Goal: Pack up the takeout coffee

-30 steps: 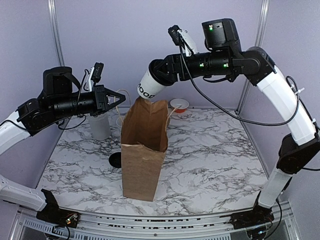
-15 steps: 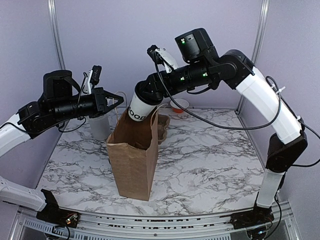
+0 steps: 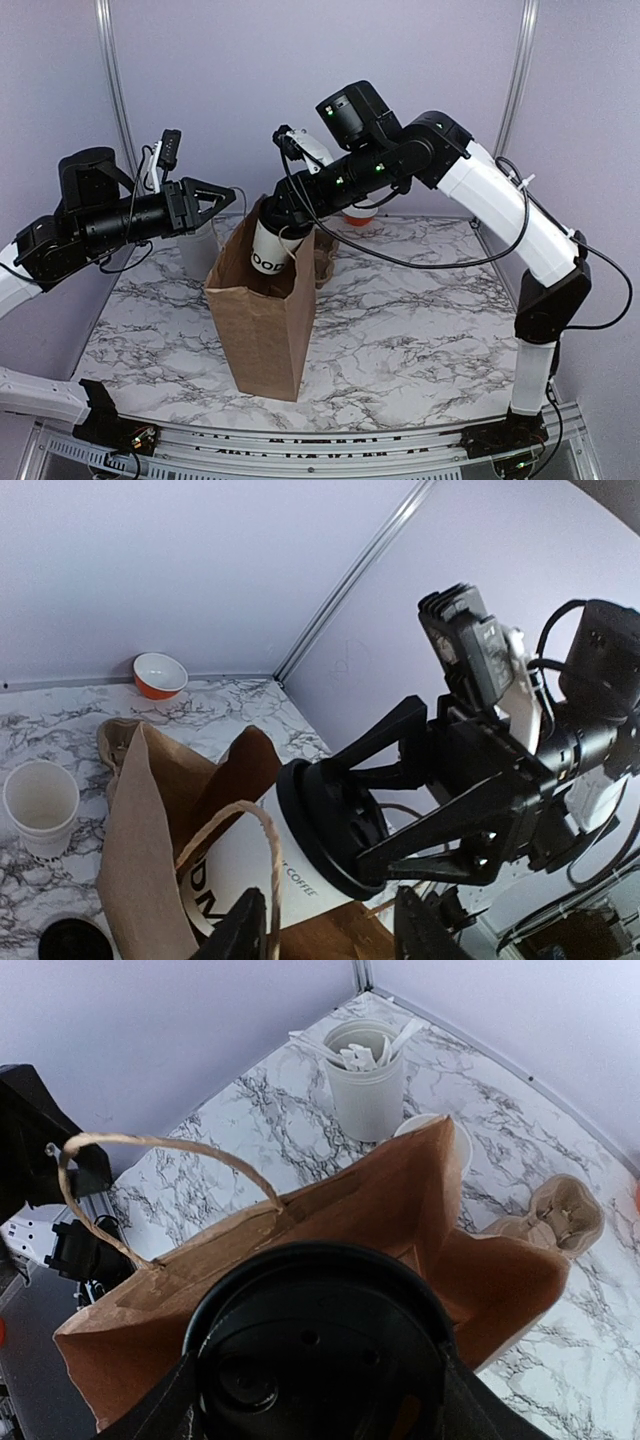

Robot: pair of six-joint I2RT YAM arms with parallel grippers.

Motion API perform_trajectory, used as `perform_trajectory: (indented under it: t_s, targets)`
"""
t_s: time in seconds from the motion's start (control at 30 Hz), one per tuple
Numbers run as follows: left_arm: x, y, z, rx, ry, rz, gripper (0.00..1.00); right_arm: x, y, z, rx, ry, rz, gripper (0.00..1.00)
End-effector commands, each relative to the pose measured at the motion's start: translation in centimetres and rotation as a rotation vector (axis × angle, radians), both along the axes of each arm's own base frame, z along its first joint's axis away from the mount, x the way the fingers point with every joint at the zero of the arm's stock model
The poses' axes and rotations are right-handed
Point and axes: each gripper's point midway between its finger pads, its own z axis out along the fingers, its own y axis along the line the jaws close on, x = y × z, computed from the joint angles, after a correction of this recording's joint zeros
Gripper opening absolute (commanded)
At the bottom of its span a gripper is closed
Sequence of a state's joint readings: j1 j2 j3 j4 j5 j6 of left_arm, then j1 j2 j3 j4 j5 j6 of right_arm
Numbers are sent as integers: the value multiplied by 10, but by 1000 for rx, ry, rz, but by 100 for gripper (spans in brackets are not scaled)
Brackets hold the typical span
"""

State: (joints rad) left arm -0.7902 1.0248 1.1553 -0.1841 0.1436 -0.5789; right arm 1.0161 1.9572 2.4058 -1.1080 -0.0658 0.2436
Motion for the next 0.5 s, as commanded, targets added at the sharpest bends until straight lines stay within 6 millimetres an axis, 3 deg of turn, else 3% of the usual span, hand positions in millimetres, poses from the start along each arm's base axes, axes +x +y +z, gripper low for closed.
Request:
perform_trajectory:
  t_s: [0.0, 0.1, 0.23, 0.33, 0.47]
  targets:
    - [-15, 16, 18, -29, -86, 0, 55, -6, 7, -1, 8, 27, 13, 62]
    - [-24, 27, 21, -26, -116, 11, 65, -4, 9, -7, -6, 35, 5, 62]
    - [-28, 40, 16, -10, -129, 37, 68, 0, 4, 3, 3, 10, -23, 61]
    - [-22, 47, -2, 38, -87, 93, 67, 1, 3, 7, 16, 7, -26, 62]
    - [-5, 73, -45, 142, 10, 260, 62, -1, 8, -6, -5, 40, -12, 61]
